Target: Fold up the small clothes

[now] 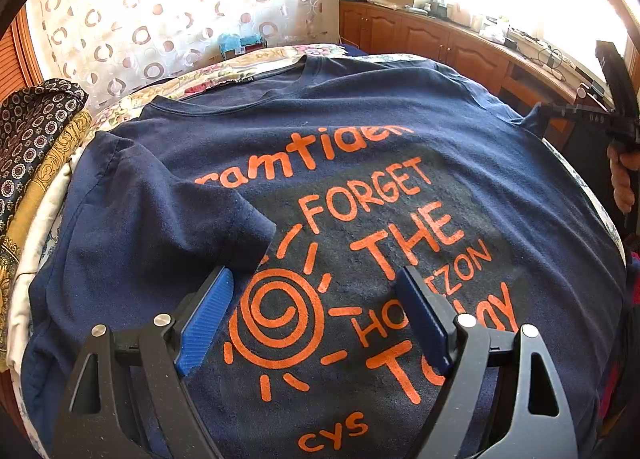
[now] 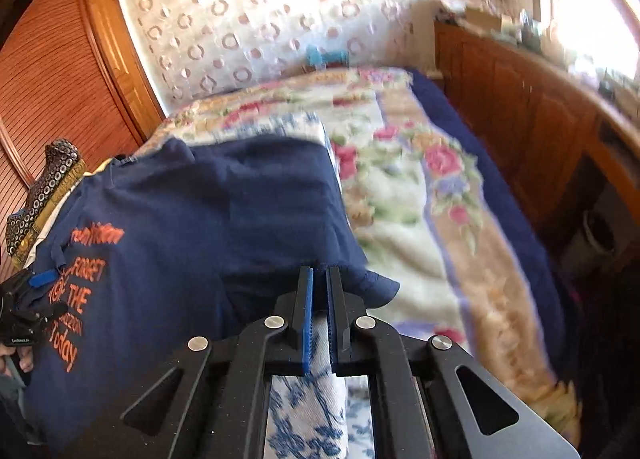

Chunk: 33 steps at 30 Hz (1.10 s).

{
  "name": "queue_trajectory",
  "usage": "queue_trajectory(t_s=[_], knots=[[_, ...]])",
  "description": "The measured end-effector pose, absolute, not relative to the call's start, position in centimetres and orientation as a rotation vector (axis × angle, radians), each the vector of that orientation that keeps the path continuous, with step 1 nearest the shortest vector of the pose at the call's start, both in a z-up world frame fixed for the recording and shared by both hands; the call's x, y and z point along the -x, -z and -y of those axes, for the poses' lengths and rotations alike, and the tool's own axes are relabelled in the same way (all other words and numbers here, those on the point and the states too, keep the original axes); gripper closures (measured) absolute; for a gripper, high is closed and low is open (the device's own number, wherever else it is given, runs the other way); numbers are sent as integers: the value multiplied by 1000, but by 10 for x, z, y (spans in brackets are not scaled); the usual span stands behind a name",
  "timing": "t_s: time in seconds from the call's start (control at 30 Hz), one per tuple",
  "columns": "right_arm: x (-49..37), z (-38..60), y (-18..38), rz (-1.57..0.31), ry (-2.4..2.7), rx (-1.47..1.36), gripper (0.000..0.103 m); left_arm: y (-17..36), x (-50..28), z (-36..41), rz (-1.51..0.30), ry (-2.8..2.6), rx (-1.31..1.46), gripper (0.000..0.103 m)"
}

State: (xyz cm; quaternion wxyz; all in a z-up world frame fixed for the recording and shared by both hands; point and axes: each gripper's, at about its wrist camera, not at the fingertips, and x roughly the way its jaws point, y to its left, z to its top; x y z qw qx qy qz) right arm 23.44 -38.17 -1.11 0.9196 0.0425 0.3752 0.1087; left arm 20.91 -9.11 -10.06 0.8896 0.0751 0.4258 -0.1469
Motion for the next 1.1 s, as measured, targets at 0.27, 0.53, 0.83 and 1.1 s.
queue_trajectory(t_s=[0.27,0.53,0.83,1.1], knots=[[-217,330,-33,-634,-373,-8,98,101,-209,91,-884,305,-156,19],[-192,270,4,-760,-529,120,98,101,-209,91,-884,303,-157,19],[-177,308,-5,-721,-420,75,60,65,-180,91,-771,356,-127,19],[-209,353,12,-763,-227,9,59,30,-157,99,-688,405,-102,19]])
